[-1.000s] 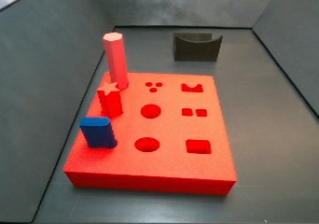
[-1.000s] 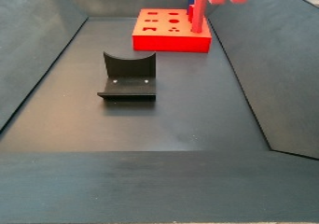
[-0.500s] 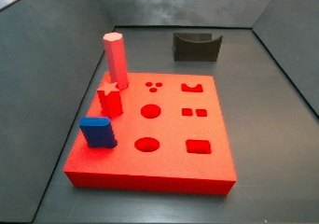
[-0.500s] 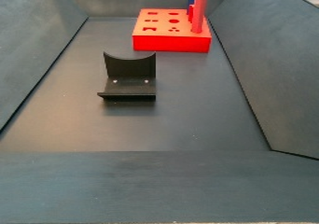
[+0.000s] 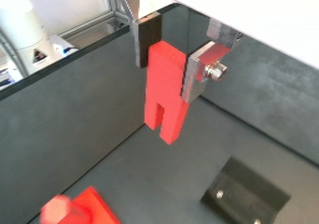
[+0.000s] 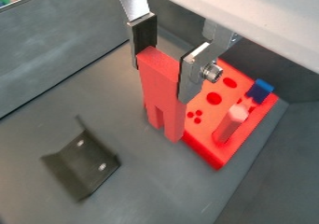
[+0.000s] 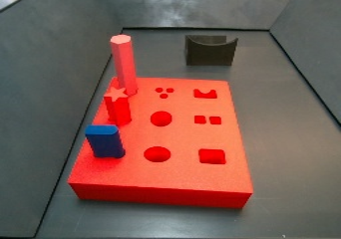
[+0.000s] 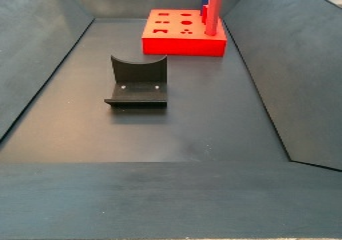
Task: Pick up the double-square object. Move up. Move to above the board. Insert the double-square object.
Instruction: Move to above the board.
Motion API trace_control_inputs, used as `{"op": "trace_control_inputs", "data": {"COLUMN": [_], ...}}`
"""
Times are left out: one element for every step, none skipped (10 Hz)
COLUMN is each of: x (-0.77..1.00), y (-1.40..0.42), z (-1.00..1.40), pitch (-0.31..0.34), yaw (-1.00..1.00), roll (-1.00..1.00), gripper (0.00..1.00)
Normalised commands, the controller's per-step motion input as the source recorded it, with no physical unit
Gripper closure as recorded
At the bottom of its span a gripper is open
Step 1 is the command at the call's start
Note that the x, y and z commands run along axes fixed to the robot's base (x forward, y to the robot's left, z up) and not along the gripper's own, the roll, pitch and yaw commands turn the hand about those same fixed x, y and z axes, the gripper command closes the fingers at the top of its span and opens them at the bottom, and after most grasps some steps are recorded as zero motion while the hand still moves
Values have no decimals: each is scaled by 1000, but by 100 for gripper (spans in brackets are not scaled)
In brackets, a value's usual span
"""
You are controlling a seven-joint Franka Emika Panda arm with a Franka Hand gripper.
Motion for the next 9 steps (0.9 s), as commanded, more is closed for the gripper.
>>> {"op": "trace_control_inputs", "data": {"x": [101, 111, 119, 130, 151, 167, 154, 126, 86], "y": [-1000, -1000, -1000, -1000, -1000, -1000, -800, -523, -260], "z": [13, 14, 16, 16, 18, 21, 19, 23, 24], "pitch": [29, 35, 41, 50, 59, 68, 77, 84, 88], "yaw": [9, 8, 9, 9, 8, 9, 10, 10, 9], "roll": [-5, -3, -5, -10, -4, -3, 5, 11, 23], "gripper": [100, 100, 100, 100, 100, 100, 100, 100, 100]}}
